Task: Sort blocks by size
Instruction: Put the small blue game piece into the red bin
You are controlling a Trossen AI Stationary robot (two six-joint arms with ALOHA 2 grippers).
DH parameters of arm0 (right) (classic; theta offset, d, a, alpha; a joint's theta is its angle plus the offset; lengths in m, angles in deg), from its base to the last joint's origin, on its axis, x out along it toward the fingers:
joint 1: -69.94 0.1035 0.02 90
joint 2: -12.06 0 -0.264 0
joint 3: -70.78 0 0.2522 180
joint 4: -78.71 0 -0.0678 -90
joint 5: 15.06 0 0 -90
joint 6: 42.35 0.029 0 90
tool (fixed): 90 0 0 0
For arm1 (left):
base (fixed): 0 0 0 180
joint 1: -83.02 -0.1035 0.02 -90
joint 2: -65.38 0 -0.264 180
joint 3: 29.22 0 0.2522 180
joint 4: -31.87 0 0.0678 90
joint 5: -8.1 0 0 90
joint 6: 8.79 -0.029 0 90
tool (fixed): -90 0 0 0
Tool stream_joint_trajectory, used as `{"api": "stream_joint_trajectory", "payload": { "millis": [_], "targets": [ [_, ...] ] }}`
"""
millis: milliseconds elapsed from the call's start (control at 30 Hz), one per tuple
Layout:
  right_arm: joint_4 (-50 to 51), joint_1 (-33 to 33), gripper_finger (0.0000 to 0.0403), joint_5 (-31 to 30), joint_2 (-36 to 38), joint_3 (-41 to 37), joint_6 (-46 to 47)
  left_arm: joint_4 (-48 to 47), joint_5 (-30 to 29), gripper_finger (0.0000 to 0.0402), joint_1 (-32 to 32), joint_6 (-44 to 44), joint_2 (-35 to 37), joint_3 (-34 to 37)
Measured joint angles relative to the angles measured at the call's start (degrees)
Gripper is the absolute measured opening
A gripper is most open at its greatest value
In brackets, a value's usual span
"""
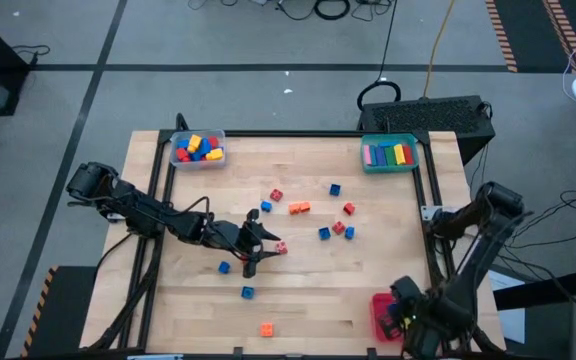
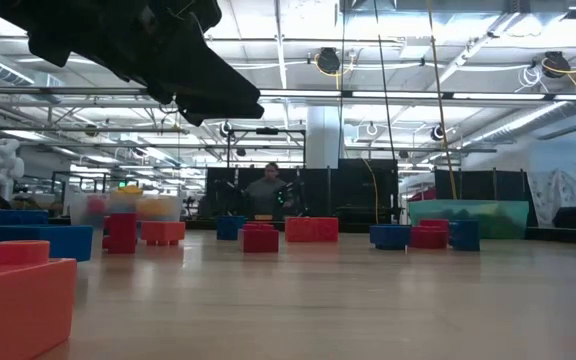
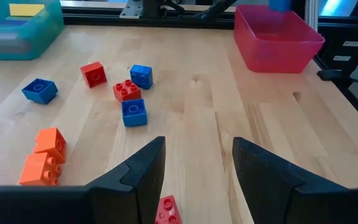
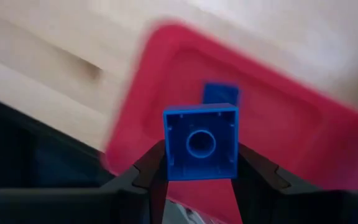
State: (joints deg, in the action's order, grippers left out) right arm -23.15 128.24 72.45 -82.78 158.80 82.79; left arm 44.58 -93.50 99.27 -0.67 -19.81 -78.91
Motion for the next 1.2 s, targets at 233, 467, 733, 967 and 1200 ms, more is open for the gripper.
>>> {"api": "stream_joint_trajectory", "payload": {
  "millis": [233,467,733,967,1200],
  "targets": [
    [0.83,0.64,0.0132,8.46,-7.11,-0.09,-1.33,0.01,0.0,0.019,0.0,0.12,0.0,0.0],
    [1.4,0.26,0.0163,8.9,-8.84,-0.07,-2.21,0.03,2.13,0.019,0.0,0.61,0.0,0.0],
    [4.37,-1.16,0.0265,6.43,-5.37,-0.04,-1.73,-0.05,2.36,0.019,0.0,0.59,0.0,0.0],
    [7.42,-5.66,0.0291,-8.46,1.51,0.07,-3.1,-0.01,2.34,0.019,-0.11,0.61,0.0,0.0],
    [15.68,-16.78,0.0282,-8.74,3.11,0.07,-15.76,-0.01,2.32,0.019,-0.13,0.61,0.0,0.0]
  ]
}}
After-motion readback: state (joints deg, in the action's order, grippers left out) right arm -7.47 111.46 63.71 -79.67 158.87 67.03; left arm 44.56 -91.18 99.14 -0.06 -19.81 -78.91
